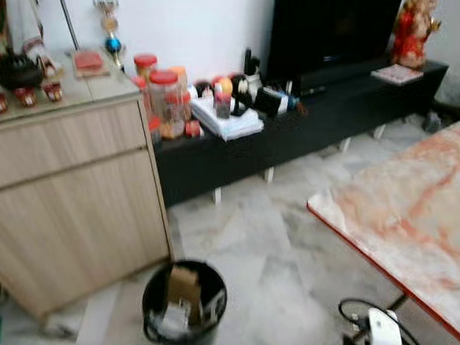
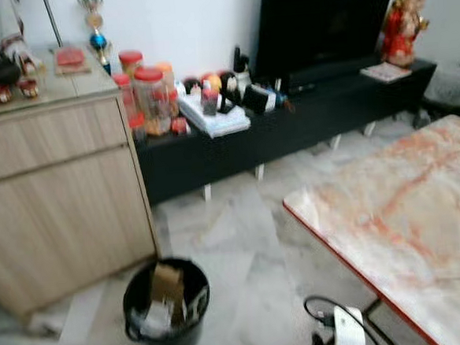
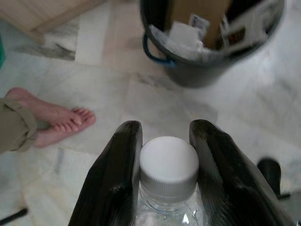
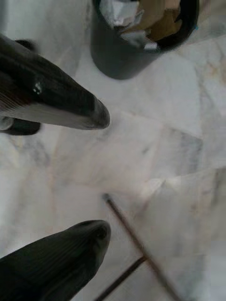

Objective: Picking trash to rubbish bin

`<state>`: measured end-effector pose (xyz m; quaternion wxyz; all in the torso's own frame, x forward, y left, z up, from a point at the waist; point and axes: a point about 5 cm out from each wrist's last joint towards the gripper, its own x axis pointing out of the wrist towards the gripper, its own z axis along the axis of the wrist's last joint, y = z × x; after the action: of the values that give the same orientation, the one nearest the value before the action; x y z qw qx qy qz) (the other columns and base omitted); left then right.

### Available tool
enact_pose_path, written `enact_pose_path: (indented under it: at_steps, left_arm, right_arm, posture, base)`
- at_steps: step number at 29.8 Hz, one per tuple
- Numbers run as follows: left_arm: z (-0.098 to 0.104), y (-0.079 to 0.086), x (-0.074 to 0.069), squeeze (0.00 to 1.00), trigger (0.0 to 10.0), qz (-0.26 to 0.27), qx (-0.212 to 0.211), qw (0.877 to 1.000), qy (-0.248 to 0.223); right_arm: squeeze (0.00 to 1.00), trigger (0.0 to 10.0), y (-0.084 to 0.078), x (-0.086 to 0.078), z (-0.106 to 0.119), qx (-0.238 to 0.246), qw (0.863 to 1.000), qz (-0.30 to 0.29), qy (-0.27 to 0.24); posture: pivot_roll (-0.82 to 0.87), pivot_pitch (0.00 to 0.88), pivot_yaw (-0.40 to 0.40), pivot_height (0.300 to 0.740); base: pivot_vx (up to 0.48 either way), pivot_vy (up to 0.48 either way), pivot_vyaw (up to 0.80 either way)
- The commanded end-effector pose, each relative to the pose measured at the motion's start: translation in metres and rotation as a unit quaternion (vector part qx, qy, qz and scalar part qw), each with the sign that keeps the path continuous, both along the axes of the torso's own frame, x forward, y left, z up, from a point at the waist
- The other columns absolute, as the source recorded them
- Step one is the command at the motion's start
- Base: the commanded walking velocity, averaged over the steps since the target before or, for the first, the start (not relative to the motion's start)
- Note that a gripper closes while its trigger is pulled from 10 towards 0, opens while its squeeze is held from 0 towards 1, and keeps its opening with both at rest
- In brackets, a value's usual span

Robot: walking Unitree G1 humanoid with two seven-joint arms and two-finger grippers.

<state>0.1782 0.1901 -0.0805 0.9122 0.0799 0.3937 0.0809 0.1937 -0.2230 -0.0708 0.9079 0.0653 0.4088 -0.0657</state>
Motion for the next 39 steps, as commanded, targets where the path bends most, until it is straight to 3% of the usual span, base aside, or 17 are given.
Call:
enact_pose_path:
  at_steps: [1, 16, 21, 31, 35, 37, 39]
  left_arm:
    - [-0.005, 0.004, -0.011, 0.0, 10.0, 0.006, 0.003, 1.0, 0.021]
    - [-0.004, 0.005, -0.009, 0.0, 10.0, 0.001, 0.005, 1.0, 0.018]
    - [0.002, 0.005, 0.001, 0.0, 10.0, 0.001, 0.004, 1.0, -0.011]
    - [0.033, 0.008, 0.044, 0.0, 10.0, -0.014, 0.018, 0.992, -0.124]
    - [0.067, -0.006, 0.085, 0.0, 10.0, -0.049, -0.013, 0.974, -0.221]
    - [0.075, -0.011, 0.094, 0.0, 10.0, -0.07, -0.009, 0.969, -0.238]
    - [0.093, -0.023, 0.112, 0.0, 10.0, -0.097, -0.018, 0.957, -0.273]
  right_arm:
    - [0.0, 10.0, 0.007, 0.008, 0.003, 0.008, 1.0, 0.004, -0.013]
    - [0.0, 10.0, 0.007, 0.008, 0.003, 0.011, 1.0, 0.005, -0.012]
    - [0.0, 10.0, 0.011, 0.012, 0.005, 0.006, 0.999, 0.036, -0.017]
    - [0.0, 10.0, 0.018, 0.05, 0.032, 0.001, 0.985, 0.142, -0.098]
    - [0.0, 10.0, 0.03, 0.072, 0.049, 0.012, 0.968, 0.219, -0.12]
    - [0.0, 10.0, 0.035, 0.078, 0.055, 0.017, 0.962, 0.235, -0.137]
    - [0.0, 10.0, 0.049, 0.089, 0.065, 0.037, 0.946, 0.281, -0.155]
  posture:
    - [0.0, 0.038, -0.1, 0.74]
    - [0.0, 0.025, -0.094, 0.74]
    - [0.0, 0.02, -0.094, 0.74]
    - [-0.01, 0.017, -0.093, 0.74]
    - [-0.01, 0.015, -0.096, 0.74]
    - [-0.01, 0.017, -0.097, 0.74]
    - [-0.01, 0.021, -0.1, 0.74]
  base:
    - [0.48, 0.0, 0.0]
    - [0.48, 0.0, 0.0]
    - [0.196, 0.0, 0.0]
    - [0.0, 0.0, 0.0]
    - [0.0, 0.0, 0.0]
    - [0.0, 0.0, 0.0]
    - [0.0, 0.0, 0.0]
